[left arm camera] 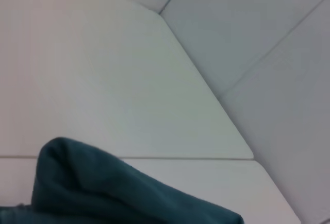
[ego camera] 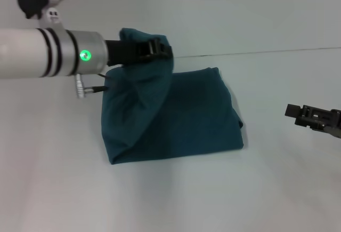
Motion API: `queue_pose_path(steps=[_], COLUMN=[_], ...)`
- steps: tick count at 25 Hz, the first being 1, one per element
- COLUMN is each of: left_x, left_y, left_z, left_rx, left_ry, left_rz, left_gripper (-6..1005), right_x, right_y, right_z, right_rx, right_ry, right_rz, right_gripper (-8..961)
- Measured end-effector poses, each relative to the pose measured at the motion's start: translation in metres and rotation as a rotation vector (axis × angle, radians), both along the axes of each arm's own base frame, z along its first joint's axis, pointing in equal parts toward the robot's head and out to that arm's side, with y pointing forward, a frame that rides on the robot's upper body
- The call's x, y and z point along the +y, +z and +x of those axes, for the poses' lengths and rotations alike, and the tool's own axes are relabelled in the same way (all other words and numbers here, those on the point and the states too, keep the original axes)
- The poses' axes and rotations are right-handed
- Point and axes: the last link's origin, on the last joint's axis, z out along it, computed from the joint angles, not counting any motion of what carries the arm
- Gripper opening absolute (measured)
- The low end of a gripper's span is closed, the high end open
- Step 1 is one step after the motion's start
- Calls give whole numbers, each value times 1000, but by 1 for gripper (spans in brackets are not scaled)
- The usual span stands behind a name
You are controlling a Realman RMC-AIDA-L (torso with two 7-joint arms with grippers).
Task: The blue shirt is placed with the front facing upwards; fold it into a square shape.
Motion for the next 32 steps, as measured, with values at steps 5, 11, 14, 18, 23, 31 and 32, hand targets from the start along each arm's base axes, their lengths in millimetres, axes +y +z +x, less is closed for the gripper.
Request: queue_pose_path(steps=[5, 11, 14, 18, 23, 31, 32], left_x=[0, 2, 4, 6, 7, 4, 4], left_y=[-18, -25, -31, -45, -51, -40, -39], left_z=[8, 13, 16, 19, 27, 31, 30], left_rx=[7, -2, -5, 3, -12, -97, -99], left_ry=[-8, -9, -7, -3, -21, -66, -66], left_rz=[-25, -34, -41, -45, -46, -30, -29], left_gripper=[135, 142, 145, 150, 227, 409, 457], right_x=[0, 0, 0, 0, 1, 0, 0], right_y=[0, -1, -1, -1, -2, 0, 0], right_z=[0, 0, 0, 0, -1, 1, 1], right_rx=[1, 1, 0, -1, -2, -6, -6], right_ry=[-2, -2, -1, 1, 1, -1, 0], right_rz=[-1, -2, -4, -6, -7, -7, -7], right_gripper=[884, 884, 884, 884, 884, 884, 884])
